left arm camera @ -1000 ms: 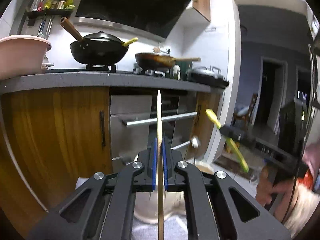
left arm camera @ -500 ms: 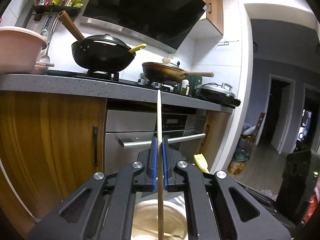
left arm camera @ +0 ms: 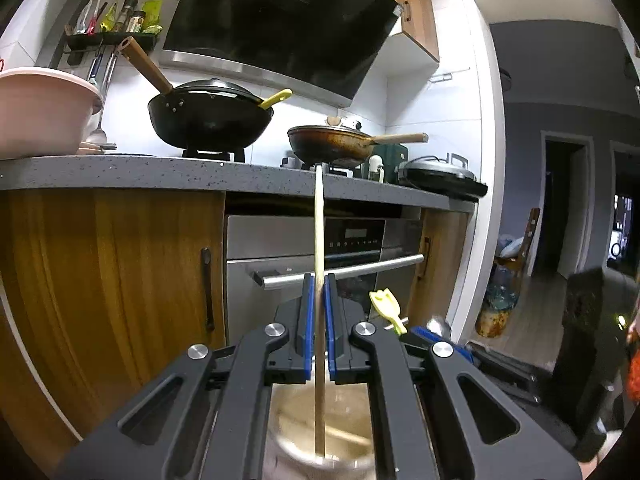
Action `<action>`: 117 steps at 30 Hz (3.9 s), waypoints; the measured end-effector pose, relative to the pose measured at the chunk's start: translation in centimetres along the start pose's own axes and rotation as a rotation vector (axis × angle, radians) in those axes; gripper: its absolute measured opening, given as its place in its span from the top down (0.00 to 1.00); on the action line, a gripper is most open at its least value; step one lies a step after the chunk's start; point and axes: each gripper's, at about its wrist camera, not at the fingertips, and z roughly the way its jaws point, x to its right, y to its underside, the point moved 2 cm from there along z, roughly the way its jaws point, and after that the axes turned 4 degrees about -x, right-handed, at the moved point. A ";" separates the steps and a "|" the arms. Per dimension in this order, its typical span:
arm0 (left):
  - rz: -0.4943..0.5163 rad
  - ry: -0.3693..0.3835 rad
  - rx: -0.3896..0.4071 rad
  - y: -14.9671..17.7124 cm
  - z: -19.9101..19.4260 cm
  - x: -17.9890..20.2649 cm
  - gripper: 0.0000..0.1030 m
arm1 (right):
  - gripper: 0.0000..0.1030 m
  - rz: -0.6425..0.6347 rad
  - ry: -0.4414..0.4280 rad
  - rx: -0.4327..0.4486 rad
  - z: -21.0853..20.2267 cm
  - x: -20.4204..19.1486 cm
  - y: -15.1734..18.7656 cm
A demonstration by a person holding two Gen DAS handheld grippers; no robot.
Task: Organize utensils
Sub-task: 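Lift the chopstick toward the holder while the right tool carries the yellow utensil there, then release the chopstick into the larger pot while the right tool drops the yellow utensil in, then withdraw both open tools from the holder back over the table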
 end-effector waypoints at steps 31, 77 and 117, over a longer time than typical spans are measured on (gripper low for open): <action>0.084 0.000 -0.143 2.9 -2.8 1.2 0.94 | 0.90 -0.039 0.095 -0.206 -3.9 0.4 1.8; 0.090 -0.132 -0.222 8.6 -8.4 4.6 0.05 | 0.05 0.053 0.274 -0.107 -13.8 4.9 4.5; 0.087 -0.111 -0.692 17.9 -4.5 12.4 0.58 | 0.05 0.114 0.329 -0.164 -16.6 8.0 7.9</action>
